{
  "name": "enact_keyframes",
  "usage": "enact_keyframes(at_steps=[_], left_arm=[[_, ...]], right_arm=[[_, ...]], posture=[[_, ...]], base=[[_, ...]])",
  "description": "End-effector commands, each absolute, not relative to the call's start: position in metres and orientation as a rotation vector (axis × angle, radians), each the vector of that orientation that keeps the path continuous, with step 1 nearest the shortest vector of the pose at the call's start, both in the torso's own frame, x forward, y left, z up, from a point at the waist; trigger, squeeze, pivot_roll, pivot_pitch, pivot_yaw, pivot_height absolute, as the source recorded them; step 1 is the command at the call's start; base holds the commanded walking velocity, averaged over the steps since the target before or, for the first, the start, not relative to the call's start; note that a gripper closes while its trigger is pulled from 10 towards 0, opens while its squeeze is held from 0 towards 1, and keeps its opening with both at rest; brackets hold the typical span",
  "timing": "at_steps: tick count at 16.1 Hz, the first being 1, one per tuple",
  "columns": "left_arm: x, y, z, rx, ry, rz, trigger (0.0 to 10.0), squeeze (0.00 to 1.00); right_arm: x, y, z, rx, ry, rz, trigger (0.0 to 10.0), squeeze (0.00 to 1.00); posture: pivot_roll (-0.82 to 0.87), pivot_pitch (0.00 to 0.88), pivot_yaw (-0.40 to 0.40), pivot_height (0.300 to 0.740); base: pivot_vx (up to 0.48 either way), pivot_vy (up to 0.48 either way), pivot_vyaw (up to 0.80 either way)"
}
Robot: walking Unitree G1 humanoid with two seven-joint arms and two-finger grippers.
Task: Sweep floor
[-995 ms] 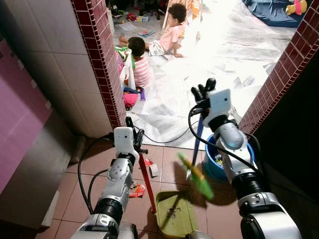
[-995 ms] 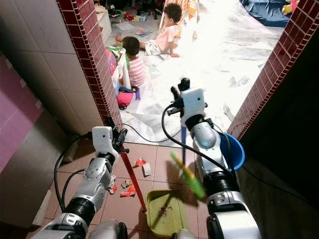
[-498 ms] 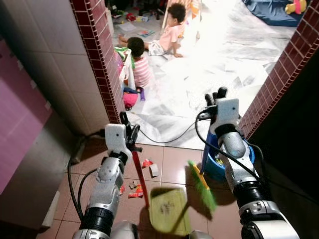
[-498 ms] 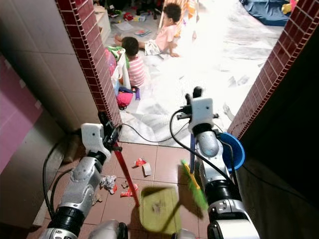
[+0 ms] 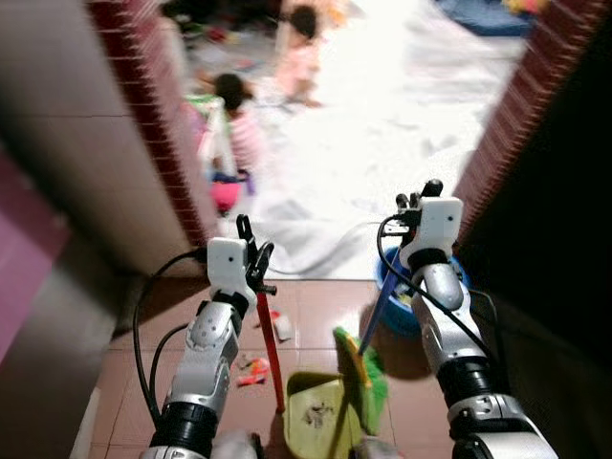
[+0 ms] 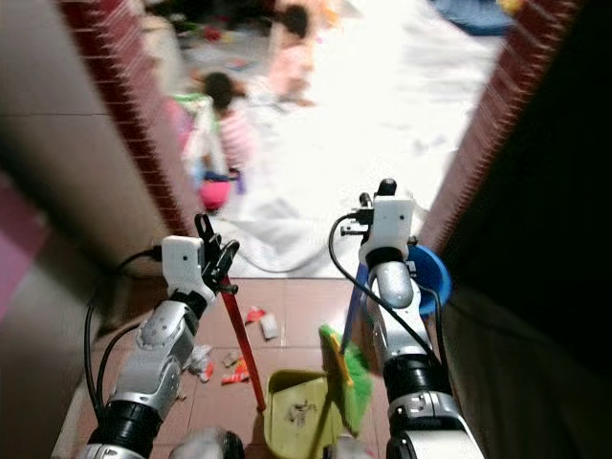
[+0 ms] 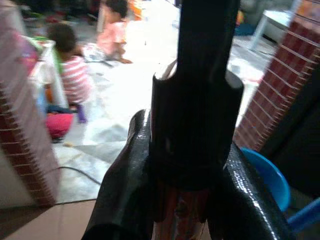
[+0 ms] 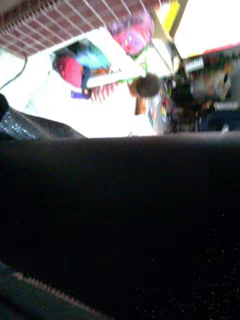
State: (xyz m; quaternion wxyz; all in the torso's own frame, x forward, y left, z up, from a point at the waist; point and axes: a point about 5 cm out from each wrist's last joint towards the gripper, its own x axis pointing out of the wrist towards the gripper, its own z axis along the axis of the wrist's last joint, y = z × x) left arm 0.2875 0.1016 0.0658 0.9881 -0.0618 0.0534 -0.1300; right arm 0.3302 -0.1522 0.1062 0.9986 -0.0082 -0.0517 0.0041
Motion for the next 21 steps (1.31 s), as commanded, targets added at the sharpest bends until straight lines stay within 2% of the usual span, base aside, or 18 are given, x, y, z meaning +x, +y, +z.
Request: enact_keyframes(at_steps=[1,3,8,21], left_arm=[[0.2916,0.0995,0.0799,-0.142,0.051,-0.269,10.0,0.0],[0.2925,0.0974,0.082,-0.14,0.051,-0.274,10.0,0.0],[0.2928,0.0965,0.0824,-0.137,0.052,-0.282,10.0,0.0],[0.2958,0.095,0.0839,-0.154,0.054,-0.283,10.0,0.0]], right_arm=[[0.3312,-0.1533,0.1052,-0.033,-0.086,-0.001,10.0,0.0],[0.3331,-0.155,0.1049,-0.024,-0.074,-0.01,10.0,0.0],[0.3327,-0.1555,0.1028,-0.011,-0.064,-0.016,10.0,0.0],[0.3339,-0.1552,0.0997,-0.016,-0.039,-0.01,10.0,0.0]], posture=[[-0.01,0.0,0.046,0.74],[-0.02,0.0,0.047,0.74],[-0.02,0.0,0.047,0.74],[-0.02,0.0,0.046,0.74]], base=[[0.0,0.0,-0.8],[0.0,0.0,-0.6],[0.0,0.0,0.0],[0.0,0.0,-0.79]])
